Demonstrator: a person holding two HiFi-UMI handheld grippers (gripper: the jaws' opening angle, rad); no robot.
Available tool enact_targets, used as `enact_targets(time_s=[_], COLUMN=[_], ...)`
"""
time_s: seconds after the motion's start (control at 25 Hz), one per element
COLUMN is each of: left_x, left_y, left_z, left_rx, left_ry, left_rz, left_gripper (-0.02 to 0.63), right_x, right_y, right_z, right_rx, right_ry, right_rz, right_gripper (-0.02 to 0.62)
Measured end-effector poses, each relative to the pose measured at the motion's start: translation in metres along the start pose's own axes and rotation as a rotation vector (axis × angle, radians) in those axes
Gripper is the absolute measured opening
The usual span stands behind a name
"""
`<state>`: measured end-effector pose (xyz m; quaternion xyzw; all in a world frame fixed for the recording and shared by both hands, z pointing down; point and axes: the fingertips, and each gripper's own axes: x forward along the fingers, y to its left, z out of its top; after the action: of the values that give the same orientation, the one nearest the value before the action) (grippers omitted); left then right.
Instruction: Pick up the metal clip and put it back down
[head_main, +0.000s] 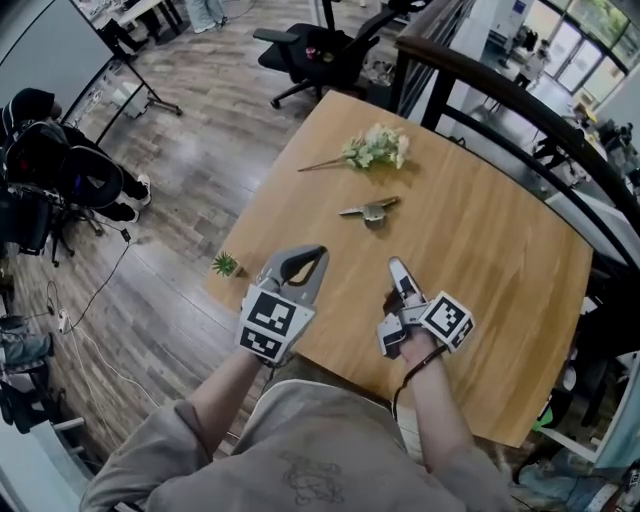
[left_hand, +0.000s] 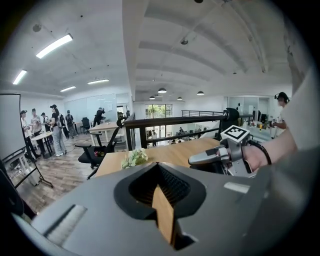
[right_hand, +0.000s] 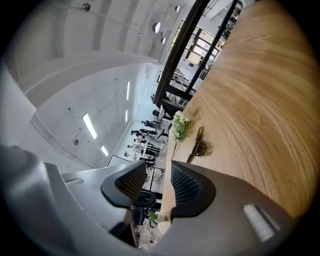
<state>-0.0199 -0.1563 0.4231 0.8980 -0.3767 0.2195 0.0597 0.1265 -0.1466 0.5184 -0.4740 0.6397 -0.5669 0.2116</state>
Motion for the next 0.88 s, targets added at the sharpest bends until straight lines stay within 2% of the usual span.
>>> enact_targets(time_s=[0.12,0.28,0.56,0.88], left_x=[0.014,0.032,0.053,0.087], left_y=[0.004,0.007,0.027,0.058], left_z=[-0.001,-0.01,-0.026,-0.05], left_rx=[0.006,-0.002,-0.018,-0.051], left_ry=[0.015,0.035,0.068,0.105], left_rz=[0.0,-0.008,-0.034,-0.058], left_gripper=[0.002,0.002,0.0,0.001], right_x=[0.009,0.027,0.064,0.122], right_y=[-0.008,-0.018,-0.033,-0.072], right_z=[0.006,0.013,0.016,0.025], right_rx=[0.05,0.107,0.155,0.251], right_ry=[-0.005,-0.018,-0.031,-0.049], right_rz=[-0.017,0.016,-0.022,-0.079], right_gripper=[0.167,0.166,0.166,0.166])
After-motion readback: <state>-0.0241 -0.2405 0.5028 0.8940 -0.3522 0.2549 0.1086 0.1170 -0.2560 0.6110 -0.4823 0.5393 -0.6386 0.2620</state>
